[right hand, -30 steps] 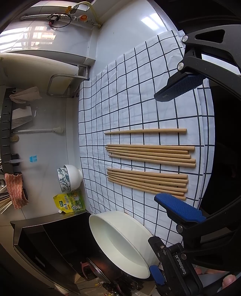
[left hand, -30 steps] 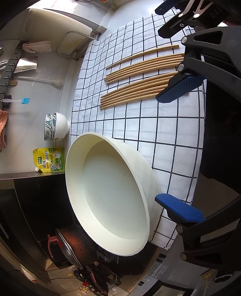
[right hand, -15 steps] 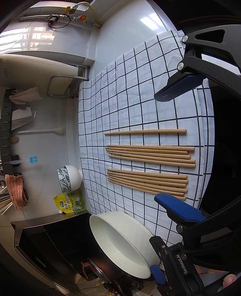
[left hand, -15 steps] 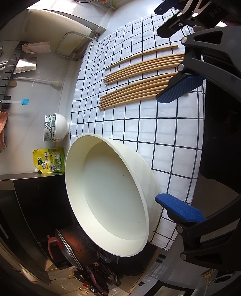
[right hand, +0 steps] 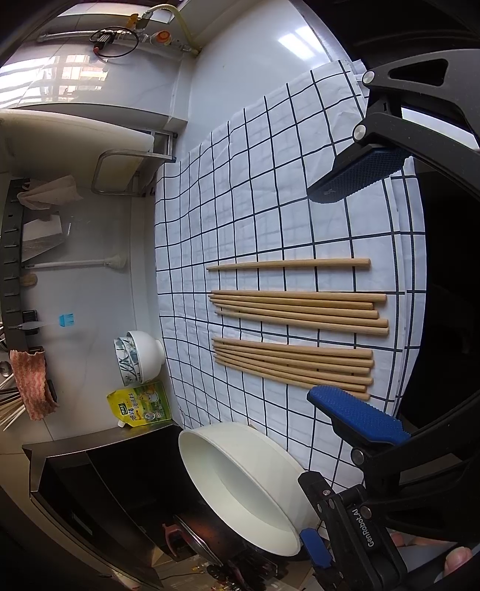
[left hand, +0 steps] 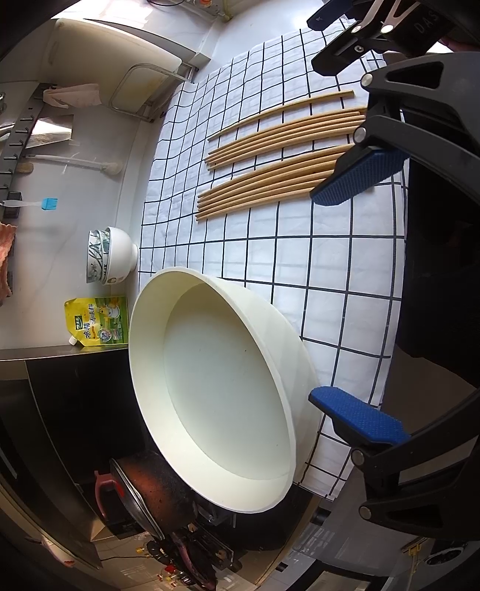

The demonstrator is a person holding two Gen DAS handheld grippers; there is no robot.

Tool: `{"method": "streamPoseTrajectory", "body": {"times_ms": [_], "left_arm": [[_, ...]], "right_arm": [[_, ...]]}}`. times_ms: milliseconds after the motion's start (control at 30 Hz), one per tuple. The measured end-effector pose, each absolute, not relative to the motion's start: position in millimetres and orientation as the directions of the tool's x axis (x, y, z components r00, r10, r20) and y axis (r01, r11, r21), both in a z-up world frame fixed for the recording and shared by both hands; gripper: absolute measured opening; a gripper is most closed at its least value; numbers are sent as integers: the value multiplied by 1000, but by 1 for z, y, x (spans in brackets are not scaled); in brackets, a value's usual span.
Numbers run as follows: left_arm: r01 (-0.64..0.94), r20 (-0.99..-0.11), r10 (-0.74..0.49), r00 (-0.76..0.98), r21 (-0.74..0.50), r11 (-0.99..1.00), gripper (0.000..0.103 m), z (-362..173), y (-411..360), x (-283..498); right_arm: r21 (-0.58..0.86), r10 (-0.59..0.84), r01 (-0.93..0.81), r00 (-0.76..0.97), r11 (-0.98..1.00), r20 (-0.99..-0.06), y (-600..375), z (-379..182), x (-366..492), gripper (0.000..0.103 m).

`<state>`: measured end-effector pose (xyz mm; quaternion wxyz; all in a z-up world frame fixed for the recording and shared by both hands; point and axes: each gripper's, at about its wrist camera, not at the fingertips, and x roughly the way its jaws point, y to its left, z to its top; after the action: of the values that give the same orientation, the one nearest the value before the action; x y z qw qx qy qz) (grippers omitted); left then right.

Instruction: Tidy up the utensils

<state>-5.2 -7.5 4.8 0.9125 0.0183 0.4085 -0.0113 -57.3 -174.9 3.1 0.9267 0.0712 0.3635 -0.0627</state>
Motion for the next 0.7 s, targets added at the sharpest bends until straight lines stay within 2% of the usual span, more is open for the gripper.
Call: {"method": "streamPoseTrajectory", "body": {"times_ms": [700], "left_arm": [[47,-749,-13,662,24,999,97,3,-11,-5]], "right_arm": [[95,-46,154,722,983,-690,-175,2,-55,95]]}}
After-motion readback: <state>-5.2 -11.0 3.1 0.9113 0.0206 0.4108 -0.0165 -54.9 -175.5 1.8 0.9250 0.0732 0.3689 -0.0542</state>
